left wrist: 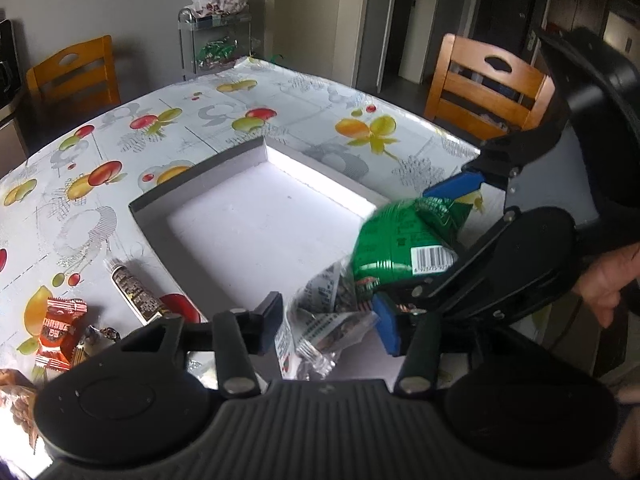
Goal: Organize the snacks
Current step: 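Open the right tool over the box to drop the green bag while the left tool drops the clear bag, then lower the left tool onto the orange wrapped bar and close it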
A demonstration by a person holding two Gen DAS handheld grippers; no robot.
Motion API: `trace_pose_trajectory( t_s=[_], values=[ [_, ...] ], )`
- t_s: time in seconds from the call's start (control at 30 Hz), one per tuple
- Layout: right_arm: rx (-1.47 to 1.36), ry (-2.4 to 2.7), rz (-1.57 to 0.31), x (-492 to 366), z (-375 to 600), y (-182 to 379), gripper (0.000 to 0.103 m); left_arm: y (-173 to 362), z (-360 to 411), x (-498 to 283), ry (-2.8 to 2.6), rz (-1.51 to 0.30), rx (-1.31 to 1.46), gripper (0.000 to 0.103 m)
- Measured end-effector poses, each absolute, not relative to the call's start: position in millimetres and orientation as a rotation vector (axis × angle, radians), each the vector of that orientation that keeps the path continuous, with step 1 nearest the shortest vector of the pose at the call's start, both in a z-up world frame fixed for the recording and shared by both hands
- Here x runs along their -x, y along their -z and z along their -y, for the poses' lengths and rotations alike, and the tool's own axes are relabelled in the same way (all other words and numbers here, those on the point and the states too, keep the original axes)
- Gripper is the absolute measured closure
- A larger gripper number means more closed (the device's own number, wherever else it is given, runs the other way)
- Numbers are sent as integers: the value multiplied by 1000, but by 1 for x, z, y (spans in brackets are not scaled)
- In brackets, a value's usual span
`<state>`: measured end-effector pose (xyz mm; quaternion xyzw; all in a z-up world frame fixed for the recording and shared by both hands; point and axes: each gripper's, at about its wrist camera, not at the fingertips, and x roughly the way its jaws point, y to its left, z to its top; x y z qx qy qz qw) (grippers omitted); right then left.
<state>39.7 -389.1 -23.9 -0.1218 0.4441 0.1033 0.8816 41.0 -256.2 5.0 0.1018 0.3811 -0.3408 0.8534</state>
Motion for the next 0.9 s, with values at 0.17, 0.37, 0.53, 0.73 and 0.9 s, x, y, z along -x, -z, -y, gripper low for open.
trace_pose_trajectory(
  t_s=[0.17, 0.37, 0.53, 0.73, 0.9],
  values=[
    [241, -220, -916, -37, 390, 18, 6, -11, 249, -40, 733, -778, -168, 44],
    [236, -206, -897, -31, 391, 9, 5, -16, 239, -41, 710, -767, -116, 44],
    [216, -181, -886, -25, 393, 3, 5, -18, 233, -42, 688, -764, -103, 44],
    [171, -155, -837, -24, 391, -12, 5, -18, 220, -40, 656, -772, -107, 44],
    [145, -183, -806, -30, 377, -23, 5, -16, 203, -38, 617, -788, -106, 44]
  ],
)
